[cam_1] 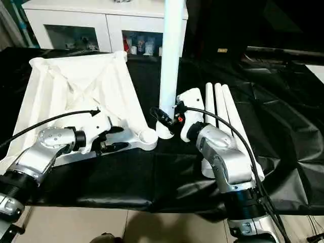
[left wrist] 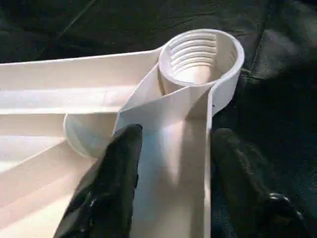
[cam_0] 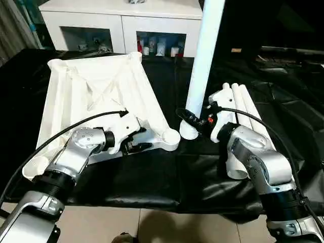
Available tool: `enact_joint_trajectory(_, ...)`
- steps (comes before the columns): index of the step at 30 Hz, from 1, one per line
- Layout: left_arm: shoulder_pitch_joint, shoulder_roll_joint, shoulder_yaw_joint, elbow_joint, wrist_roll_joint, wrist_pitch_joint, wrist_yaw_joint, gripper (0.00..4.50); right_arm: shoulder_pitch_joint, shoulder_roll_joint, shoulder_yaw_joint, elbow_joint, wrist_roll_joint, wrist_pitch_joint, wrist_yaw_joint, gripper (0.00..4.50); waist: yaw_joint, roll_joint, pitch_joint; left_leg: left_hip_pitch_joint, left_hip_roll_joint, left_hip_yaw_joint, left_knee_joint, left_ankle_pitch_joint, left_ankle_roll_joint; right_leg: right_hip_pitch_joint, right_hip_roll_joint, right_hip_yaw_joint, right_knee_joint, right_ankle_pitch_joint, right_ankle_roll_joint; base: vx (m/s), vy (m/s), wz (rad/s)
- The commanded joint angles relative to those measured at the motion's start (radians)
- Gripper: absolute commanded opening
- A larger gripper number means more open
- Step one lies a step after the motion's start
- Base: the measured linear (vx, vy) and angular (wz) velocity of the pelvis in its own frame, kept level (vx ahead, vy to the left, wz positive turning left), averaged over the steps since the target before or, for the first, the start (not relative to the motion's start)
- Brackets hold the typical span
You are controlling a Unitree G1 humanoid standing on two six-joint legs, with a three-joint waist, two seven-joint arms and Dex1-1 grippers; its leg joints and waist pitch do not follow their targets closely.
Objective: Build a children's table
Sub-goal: Insert table leg to table base
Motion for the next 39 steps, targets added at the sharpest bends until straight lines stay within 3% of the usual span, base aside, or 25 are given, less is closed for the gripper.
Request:
enact_joint_trajectory(1, -0.017, 0.004, -0.007, 0.014, -0.018, 0.017, -0.039, 2.25, 0.001, -0.003, -0.002, -0.009, -0.005, -0.008, 0.006, 1.86, -0.001, 0.012, -0.078, 0.035, 0.049, -0.021, -0.077, -0.247, -0.033, 0.038, -0.067, 0.043, -0.075, -0.083, -0.222, 0.0, 0.0, 0.0)
enact_joint_trajectory(2, -0.019, 0.004, -0.002, 0.021, -0.021, 0.024, -0.061, 2.18, 0.002, -0.004, -0.003, -0.01, -0.008, -0.007, 0.008, 1.86, -0.001, 0.015, -0.078, 0.036, 0.05, -0.022, -0.078, -0.257, -0.039, 0.038, -0.067, 0.043, -0.076, -0.094, -0.222, 0.0, 0.0, 0.0)
enact_joint_trajectory(9, -0.029, 0.001, 0.005, 0.071, -0.004, 0.013, -0.11, 1.59, 0.006, -0.008, -0.005, -0.009, -0.011, -0.008, 0.012, 1.86, -0.002, 0.013, -0.079, 0.035, 0.051, -0.023, -0.079, -0.257, -0.039, 0.04, -0.067, 0.043, -0.073, -0.073, -0.228, 0.0, 0.0, 0.0)
enact_joint_trajectory(10, -0.031, 0.004, 0.001, 0.08, 0.0, 0.012, -0.109, 1.43, 0.005, -0.009, -0.004, -0.008, -0.011, -0.007, 0.012, 1.86, -0.002, 0.008, -0.079, 0.035, 0.051, -0.022, -0.079, -0.255, -0.037, 0.041, -0.068, 0.043, -0.074, -0.072, -0.229, 0.0, 0.0, 0.0)
enact_joint_trajectory(18, -0.037, 0.024, 0.013, 0.102, 0.001, 0.033, -0.128, 0.76, -0.005, -0.006, 0.0, 0.003, -0.015, -0.008, 0.015, 1.86, 0.0, 0.01, -0.077, 0.036, 0.053, -0.022, -0.08, -0.265, -0.036, 0.038, -0.071, 0.044, -0.077, -0.107, -0.228, 0.0, 0.0, 0.0)
enact_joint_trajectory(30, -0.016, 0.065, -0.007, 0.09, 0.033, 0.034, -0.179, 0.04, -0.01, -0.005, -0.001, 0.011, -0.017, -0.011, 0.018, 1.86, -0.003, 0.01, -0.076, 0.036, 0.053, -0.023, -0.083, -0.275, -0.043, 0.037, -0.071, 0.044, -0.076, -0.115, -0.227, 0.0, 0.0, 0.0)
enact_joint_trajectory(34, -0.016, 0.056, -0.001, 0.091, 0.03, 0.028, -0.174, 0.0, -0.015, 0.002, -0.005, 0.01, -0.008, -0.002, 0.019, 1.86, -0.003, 0.01, -0.077, 0.035, 0.052, -0.022, -0.081, -0.256, -0.035, 0.038, -0.071, 0.044, -0.074, -0.084, -0.235, 0.0, 0.0, 0.0)
enact_joint_trajectory(39, -0.015, 0.02, 0.007, 0.079, 0.018, 0.005, -0.167, 0.0, -0.031, 0.022, -0.022, 0.002, 0.053, 0.069, 0.047, 1.86, -0.002, 0.011, -0.076, 0.037, 0.054, -0.023, -0.081, -0.268, -0.03, 0.037, -0.071, 0.044, -0.075, -0.101, -0.238, 0.0, 0.0, 0.0)
